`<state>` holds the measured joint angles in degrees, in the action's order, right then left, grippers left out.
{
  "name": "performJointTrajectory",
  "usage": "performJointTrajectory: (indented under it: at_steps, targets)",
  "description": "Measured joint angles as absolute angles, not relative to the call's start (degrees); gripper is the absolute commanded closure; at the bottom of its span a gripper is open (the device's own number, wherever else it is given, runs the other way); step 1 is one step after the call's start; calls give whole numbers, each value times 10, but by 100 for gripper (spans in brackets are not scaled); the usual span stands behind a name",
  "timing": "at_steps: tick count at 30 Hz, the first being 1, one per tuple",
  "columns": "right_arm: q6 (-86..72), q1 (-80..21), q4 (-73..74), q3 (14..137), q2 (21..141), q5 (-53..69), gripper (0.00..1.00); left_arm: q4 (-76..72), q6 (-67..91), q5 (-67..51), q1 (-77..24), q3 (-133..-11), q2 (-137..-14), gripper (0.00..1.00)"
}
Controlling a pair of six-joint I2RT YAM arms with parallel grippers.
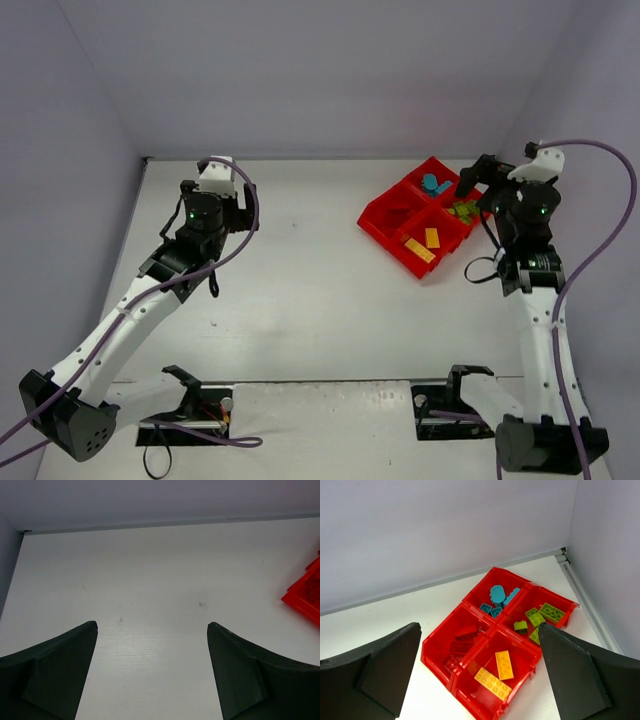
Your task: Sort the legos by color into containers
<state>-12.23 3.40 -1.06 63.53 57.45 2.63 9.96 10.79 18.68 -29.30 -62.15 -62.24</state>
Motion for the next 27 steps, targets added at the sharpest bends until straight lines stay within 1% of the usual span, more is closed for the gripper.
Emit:
performJointTrajectory:
  at_steps: [7,12,21,27]
  targets:
    - [-105,34,29,549,438,26,0,110,109,205,-289,-623,-622,16]
    - [-109,34,72,524,368,8,0,103,109,209,-289,-623,-629,16]
    - [-117,34,116,514,306,-31,0,101,120,208,-289,-623,-647,16]
    - [-117,34,128,512,302,-30,0,100,128,203,-289,-623,-651,16]
